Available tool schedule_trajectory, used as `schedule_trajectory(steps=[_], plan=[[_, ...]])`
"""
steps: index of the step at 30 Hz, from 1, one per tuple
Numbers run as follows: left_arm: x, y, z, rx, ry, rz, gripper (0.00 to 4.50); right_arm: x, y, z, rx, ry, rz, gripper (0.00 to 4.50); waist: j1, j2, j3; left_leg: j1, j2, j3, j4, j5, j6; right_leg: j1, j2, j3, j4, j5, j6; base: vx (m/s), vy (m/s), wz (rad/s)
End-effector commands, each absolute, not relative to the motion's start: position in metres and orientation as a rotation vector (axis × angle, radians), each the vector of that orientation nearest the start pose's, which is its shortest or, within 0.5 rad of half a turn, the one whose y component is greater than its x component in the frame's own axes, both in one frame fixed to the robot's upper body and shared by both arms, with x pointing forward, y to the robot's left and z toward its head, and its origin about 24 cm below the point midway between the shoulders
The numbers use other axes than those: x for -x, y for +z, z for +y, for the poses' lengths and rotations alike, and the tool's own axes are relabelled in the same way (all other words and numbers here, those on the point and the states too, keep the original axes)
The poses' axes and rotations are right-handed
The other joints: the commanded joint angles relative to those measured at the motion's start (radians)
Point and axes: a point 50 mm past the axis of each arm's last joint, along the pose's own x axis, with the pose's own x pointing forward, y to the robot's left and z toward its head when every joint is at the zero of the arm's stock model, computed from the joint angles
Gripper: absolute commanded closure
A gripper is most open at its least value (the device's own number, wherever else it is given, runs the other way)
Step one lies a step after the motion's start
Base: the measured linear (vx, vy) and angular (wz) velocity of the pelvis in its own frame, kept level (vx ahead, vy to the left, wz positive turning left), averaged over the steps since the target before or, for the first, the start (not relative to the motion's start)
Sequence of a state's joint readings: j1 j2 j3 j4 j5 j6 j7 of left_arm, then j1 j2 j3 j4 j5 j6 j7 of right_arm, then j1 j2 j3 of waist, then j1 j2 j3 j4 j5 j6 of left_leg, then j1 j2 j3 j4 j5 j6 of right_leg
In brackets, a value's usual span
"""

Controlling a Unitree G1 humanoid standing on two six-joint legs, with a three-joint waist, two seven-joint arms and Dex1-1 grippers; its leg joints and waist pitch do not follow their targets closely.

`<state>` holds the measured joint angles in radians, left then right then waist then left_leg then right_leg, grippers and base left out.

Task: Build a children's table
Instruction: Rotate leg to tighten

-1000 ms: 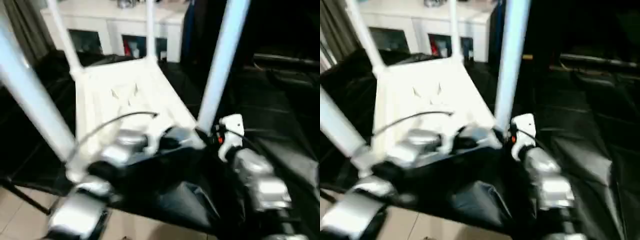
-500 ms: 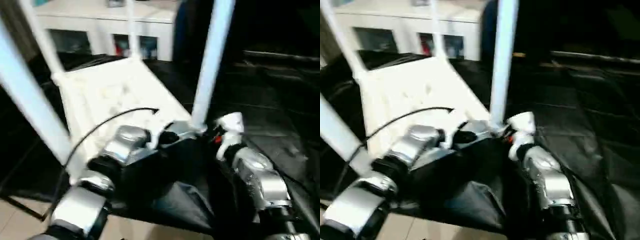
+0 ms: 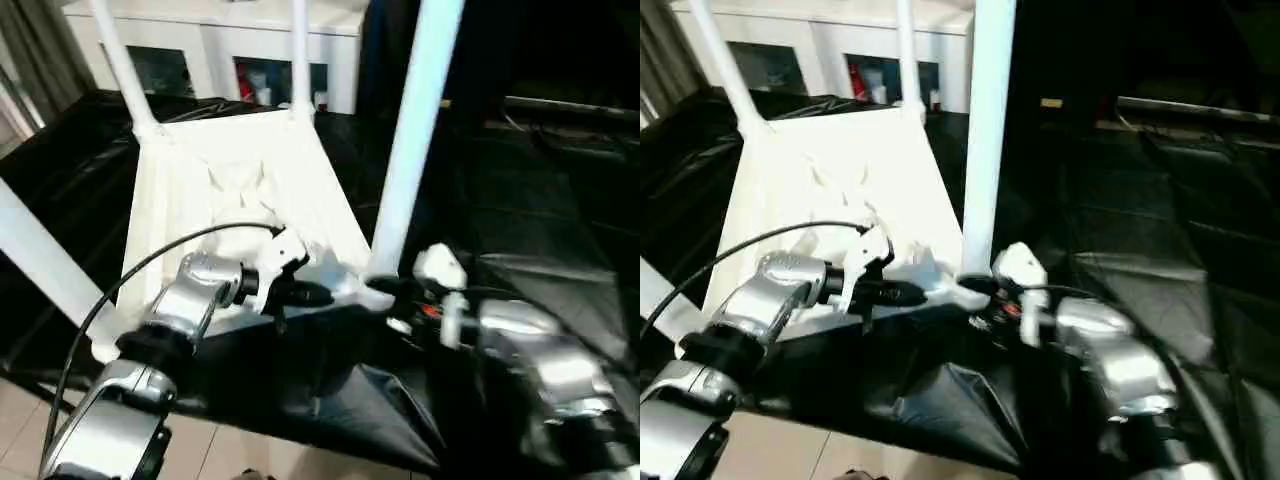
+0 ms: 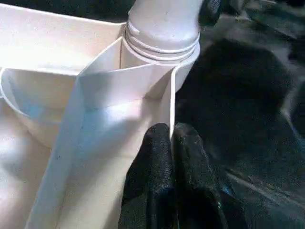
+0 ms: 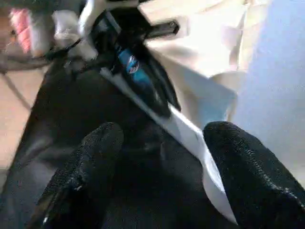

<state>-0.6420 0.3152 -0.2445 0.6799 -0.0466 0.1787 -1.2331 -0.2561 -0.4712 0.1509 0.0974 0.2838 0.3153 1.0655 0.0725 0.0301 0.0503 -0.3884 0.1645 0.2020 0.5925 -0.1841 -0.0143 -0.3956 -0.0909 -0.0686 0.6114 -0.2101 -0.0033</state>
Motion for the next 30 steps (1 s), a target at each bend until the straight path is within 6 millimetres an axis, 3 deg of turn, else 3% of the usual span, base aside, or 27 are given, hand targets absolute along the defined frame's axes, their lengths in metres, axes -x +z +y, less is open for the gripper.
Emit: schedule_trajectory(steps=[1,3,7,13,16,19,21,30], plan=[[-0.316,0.044,0.132,-0.208,-1.365,0.535,4.5,-0.267,0.07,-0.177,0.117,1.139,0.321,1.31,0.007,-0.014,-0.062,0.021,0.076,-0.032,-0.064,-0.14,0.099,0.052,-0.076,0.052,-0.062,-0.027,-0.283,0.0,0.0,0.0],[-0.318,0.046,0.135,-0.219,-1.347,0.53,4.5,-0.264,0.073,-0.19,0.147,1.125,0.338,1.31,0.012,-0.013,-0.061,0.021,0.074,-0.032,-0.064,-0.156,0.089,0.051,-0.078,0.052,-0.067,-0.067,-0.275,0.0,0.0,0.0],[-0.317,0.048,0.135,-0.214,-1.368,0.526,4.5,-0.271,0.077,-0.195,0.157,1.064,0.298,1.31,0.012,-0.012,-0.061,0.022,0.073,-0.033,-0.065,-0.168,0.069,0.049,-0.077,0.052,-0.07,-0.109,-0.263,0.0,0.0,0.0],[-0.313,0.05,0.128,-0.207,-1.422,0.51,4.5,-0.276,0.074,-0.177,0.121,1.078,0.265,1.31,0.018,-0.01,-0.07,0.022,0.073,-0.031,-0.057,-0.094,0.101,0.049,-0.072,0.049,-0.052,0.035,-0.297,0.0,0.0,0.0],[-0.311,0.049,0.125,-0.205,-1.431,0.51,4.5,-0.279,0.07,-0.166,0.116,1.095,0.261,1.31,0.02,-0.011,-0.07,0.022,0.074,-0.031,-0.056,-0.096,0.105,0.049,-0.074,0.048,-0.051,0.033,-0.3,0.0,0.0,0.0],[-0.311,0.048,0.124,-0.205,-1.429,0.511,4.5,-0.285,0.068,-0.161,0.109,1.082,0.251,1.31,0.018,-0.01,-0.069,0.022,0.073,-0.031,-0.058,-0.117,0.085,0.048,-0.074,0.048,-0.055,-0.008,-0.298,0.0,0.0,0.0],[-0.311,0.048,0.124,-0.206,-1.426,0.511,4.5,-0.287,0.069,-0.16,0.106,1.079,0.249,1.66,0.018,-0.012,-0.069,0.024,0.073,-0.031,-0.059,-0.115,0.08,0.049,-0.072,0.049,-0.053,-0.004,-0.295,0.0,0.0,0.0],[-0.311,0.047,0.128,-0.21,-1.409,0.513,4.5,-0.289,0.067,-0.157,0.096,1.099,0.251,2.21,0.021,-0.012,-0.07,0.021,0.072,-0.031,-0.055,-0.096,0.095,0.05,-0.073,0.048,-0.05,0.009,-0.291,0.0,0.0,0.0]])
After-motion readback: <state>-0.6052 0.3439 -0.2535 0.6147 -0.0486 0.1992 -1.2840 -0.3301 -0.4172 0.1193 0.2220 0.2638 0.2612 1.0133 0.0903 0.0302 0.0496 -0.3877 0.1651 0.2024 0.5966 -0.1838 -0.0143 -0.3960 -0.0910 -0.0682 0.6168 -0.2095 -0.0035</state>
